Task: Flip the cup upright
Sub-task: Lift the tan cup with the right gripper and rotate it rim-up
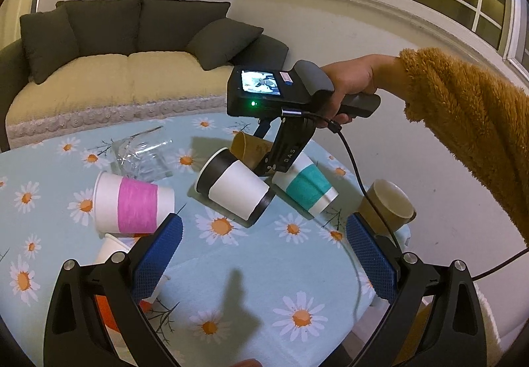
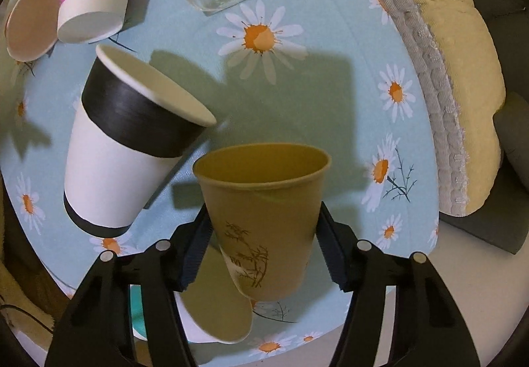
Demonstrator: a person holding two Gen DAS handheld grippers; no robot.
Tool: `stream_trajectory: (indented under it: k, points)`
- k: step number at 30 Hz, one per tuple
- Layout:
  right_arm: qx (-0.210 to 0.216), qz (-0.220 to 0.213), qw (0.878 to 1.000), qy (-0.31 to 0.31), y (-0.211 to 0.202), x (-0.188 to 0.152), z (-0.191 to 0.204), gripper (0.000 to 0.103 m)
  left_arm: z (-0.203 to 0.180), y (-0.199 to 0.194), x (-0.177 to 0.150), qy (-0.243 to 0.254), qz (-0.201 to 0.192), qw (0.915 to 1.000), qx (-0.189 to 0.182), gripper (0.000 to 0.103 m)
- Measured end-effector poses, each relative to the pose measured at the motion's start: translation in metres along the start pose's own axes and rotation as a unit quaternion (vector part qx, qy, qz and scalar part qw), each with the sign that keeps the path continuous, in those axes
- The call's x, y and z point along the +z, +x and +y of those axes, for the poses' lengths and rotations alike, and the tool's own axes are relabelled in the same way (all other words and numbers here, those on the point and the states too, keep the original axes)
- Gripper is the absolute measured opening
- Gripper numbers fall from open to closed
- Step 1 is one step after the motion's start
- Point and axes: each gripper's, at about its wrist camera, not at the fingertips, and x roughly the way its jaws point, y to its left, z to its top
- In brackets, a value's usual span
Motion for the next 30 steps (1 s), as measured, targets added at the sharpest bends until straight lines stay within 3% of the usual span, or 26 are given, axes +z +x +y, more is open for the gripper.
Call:
stream_trajectory:
  k: [11,21,30]
  points:
    - [-0.030,-0.030,0.999,0.013,-0.048,-0.010,0.001,0.060,-0.003,-0.003,-0.003,-0.003,-0.002,1.0000,0.006,0.096]
    - [-0.037,-0.054,0.998,0.012,-0.108,-0.025,0.047,0.060,-0.007,-0.030,-0.012,0.010,-0.004,0.9997,0.022,0.096]
    - [-0.005,-0.077,0.996,0.036,-0.135,-0.036,0.109,0.060,-0.005,-0.055,-0.023,0.000,0.006,0.9997,0.025,0.096]
